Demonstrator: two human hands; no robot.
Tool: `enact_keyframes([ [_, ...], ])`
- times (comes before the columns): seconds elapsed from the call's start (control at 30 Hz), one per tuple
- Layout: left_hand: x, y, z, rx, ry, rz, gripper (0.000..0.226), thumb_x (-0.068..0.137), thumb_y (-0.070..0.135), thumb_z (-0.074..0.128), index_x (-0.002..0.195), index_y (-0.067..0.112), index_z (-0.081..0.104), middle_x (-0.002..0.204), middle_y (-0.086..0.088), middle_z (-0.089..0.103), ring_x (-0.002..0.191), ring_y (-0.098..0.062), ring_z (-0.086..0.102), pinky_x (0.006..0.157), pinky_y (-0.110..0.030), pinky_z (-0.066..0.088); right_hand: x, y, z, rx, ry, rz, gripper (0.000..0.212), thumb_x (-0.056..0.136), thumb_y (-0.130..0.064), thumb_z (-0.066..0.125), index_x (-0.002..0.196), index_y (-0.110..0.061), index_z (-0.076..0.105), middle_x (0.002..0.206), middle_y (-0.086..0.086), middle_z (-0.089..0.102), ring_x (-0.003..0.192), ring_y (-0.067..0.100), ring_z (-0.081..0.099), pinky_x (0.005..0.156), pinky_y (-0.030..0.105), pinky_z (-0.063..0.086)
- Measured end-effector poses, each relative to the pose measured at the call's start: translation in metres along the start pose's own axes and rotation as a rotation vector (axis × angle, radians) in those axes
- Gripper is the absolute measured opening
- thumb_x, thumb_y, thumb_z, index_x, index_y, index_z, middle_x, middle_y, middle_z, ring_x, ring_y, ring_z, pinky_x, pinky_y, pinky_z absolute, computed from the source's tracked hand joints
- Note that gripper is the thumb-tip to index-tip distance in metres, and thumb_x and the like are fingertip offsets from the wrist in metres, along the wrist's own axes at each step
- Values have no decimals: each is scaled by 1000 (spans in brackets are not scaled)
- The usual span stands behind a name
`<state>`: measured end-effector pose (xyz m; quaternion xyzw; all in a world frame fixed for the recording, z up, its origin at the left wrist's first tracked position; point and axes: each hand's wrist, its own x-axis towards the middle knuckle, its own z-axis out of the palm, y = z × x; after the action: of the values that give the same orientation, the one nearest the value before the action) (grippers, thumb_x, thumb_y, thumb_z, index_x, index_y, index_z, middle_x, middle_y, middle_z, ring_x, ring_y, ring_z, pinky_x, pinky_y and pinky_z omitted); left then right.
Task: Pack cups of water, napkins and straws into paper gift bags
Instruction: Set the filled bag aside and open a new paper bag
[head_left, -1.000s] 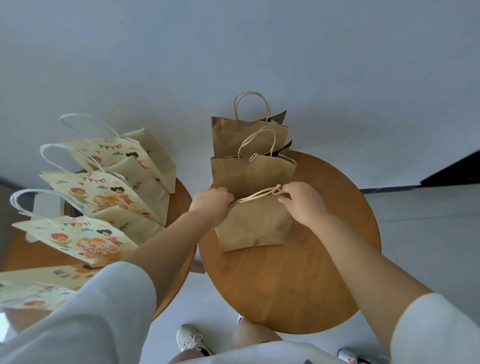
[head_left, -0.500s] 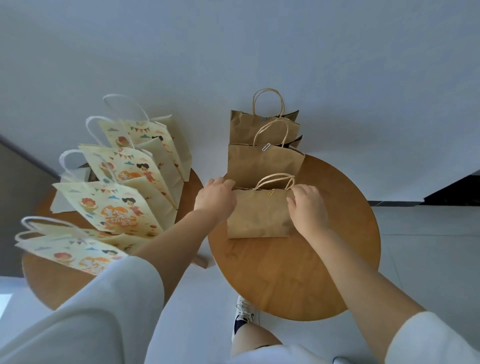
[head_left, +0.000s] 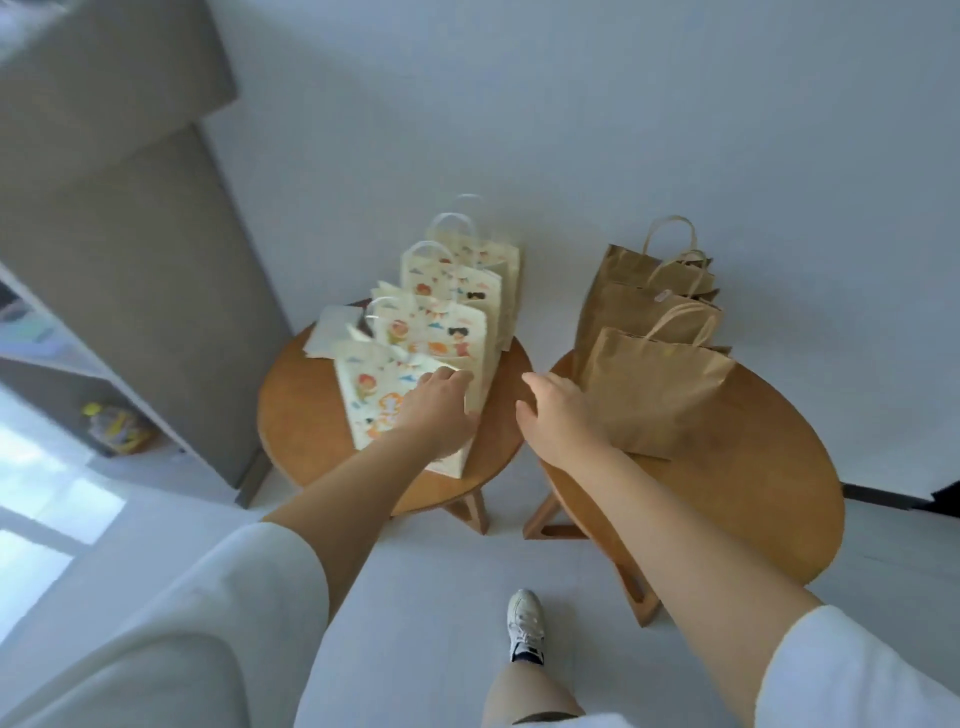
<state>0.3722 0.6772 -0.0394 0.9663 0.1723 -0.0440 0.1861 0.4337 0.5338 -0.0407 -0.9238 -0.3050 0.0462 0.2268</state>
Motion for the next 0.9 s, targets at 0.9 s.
enact_keyframes([
  [0.9,-108,-442,-281,-17,533,-626,47,96,28,50,141,15,40,136,-6,47,117,-24,51,91,-30,43,187,-532,147,156,-200,-718,38,95,-19,44,129,-1,47,133,13,50,123,27,43,97,35,38],
])
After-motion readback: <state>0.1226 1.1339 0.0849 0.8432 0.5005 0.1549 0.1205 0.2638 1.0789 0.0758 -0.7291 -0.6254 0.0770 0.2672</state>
